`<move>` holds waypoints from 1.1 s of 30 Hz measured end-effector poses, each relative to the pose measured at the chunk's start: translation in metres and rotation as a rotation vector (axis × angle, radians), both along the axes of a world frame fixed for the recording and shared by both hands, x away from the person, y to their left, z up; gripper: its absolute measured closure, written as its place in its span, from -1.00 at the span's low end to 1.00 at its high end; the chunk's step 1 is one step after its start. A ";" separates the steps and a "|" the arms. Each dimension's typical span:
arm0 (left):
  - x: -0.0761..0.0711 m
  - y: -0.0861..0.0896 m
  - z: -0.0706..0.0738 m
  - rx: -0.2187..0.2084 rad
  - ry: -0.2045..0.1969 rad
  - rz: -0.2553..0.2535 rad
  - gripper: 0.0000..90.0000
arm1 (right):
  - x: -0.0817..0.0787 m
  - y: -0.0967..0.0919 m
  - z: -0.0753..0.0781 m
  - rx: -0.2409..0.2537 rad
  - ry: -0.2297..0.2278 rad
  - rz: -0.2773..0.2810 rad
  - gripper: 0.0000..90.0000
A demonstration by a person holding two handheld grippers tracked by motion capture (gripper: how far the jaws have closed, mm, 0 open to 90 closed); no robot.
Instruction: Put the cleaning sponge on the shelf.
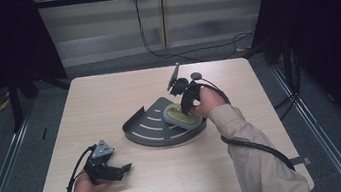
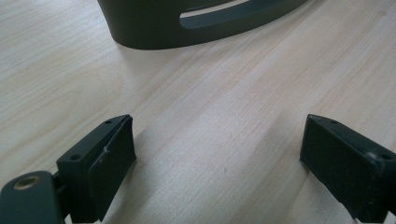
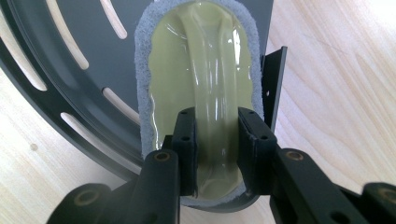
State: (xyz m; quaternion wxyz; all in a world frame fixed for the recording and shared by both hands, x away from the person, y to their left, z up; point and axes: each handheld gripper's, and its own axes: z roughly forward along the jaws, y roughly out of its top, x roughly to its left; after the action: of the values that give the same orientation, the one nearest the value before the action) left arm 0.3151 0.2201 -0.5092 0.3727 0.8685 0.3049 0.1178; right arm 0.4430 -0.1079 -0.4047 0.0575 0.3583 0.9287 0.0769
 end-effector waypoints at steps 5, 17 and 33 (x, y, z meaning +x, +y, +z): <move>0.000 0.000 0.000 -0.003 0.000 0.003 -0.79 | 0.000 -0.001 -0.001 0.004 -0.001 -0.001 0.57; 0.000 0.000 0.000 0.000 0.000 0.000 -0.79 | 0.000 -0.002 -0.008 -0.003 0.004 -0.004 0.57; 0.000 0.000 0.000 -0.002 0.000 0.002 -0.79 | 0.001 -0.006 -0.014 -0.009 0.010 -0.025 0.56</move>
State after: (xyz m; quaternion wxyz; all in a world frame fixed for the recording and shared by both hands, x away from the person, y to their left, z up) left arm 0.3150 0.2201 -0.5093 0.3736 0.8677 0.3061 0.1178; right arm 0.4443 -0.1139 -0.4184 0.0553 0.3698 0.9248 0.0700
